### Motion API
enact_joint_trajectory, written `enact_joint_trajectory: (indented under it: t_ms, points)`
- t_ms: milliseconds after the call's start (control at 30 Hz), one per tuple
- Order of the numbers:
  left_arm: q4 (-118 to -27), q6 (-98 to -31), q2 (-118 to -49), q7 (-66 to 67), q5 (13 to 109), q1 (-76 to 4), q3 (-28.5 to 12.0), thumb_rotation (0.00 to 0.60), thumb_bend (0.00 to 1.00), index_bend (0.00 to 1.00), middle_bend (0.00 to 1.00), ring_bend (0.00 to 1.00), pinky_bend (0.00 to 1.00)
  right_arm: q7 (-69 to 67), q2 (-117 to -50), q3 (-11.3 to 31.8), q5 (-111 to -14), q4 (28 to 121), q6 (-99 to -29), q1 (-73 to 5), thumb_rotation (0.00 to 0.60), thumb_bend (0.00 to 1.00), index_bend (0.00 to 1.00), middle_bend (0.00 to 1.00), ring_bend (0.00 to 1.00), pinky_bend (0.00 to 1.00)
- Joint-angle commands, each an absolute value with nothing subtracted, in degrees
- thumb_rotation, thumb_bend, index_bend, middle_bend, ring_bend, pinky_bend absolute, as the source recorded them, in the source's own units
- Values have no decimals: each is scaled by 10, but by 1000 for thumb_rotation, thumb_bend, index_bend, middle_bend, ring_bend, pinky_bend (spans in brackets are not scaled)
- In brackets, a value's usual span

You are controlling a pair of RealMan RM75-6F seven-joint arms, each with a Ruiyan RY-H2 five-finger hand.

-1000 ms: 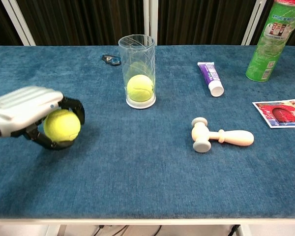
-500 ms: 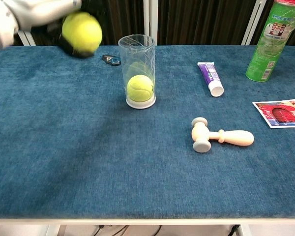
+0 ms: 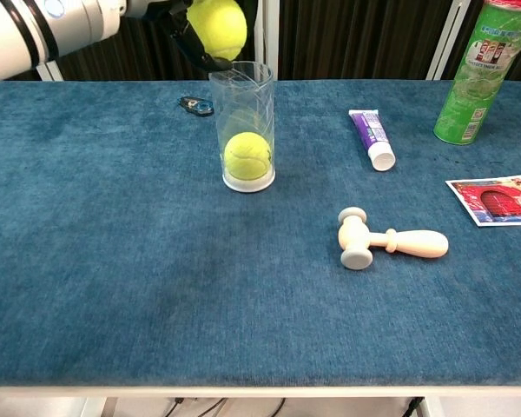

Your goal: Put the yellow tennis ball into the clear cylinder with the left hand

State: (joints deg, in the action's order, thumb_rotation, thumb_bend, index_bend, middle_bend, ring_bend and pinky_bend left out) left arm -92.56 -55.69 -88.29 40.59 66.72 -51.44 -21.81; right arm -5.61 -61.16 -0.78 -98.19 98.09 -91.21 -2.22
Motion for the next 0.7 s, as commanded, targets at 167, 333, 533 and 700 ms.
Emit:
enact_joint_trajectory:
  t_ms: [167, 333, 533, 700]
  points:
    - [-913, -565, -888, 386, 668, -531, -203, 600, 277, 401, 375, 387, 650, -65, -609, -6, -983, 979, -919, -21, 600, 176, 0, 0, 0, 0]
    - [-912, -565, -890, 366, 655, -536, -197, 600, 208, 196, 166, 214, 509, -70, -607, -5, -982, 978, -924, -19, 600, 176, 0, 0, 0, 0]
    - [-918, -578, -884, 368, 651, -539, -190, 600, 176, 133, 89, 120, 350, -70, -607, -5, -982, 978, -924, -18, 600, 176, 0, 0, 0, 0]
    - [-937, -597, -870, 370, 653, -536, -186, 600, 176, 133, 92, 120, 332, -71, -607, -4, -981, 977, -924, -18, 600, 176, 0, 0, 0, 0]
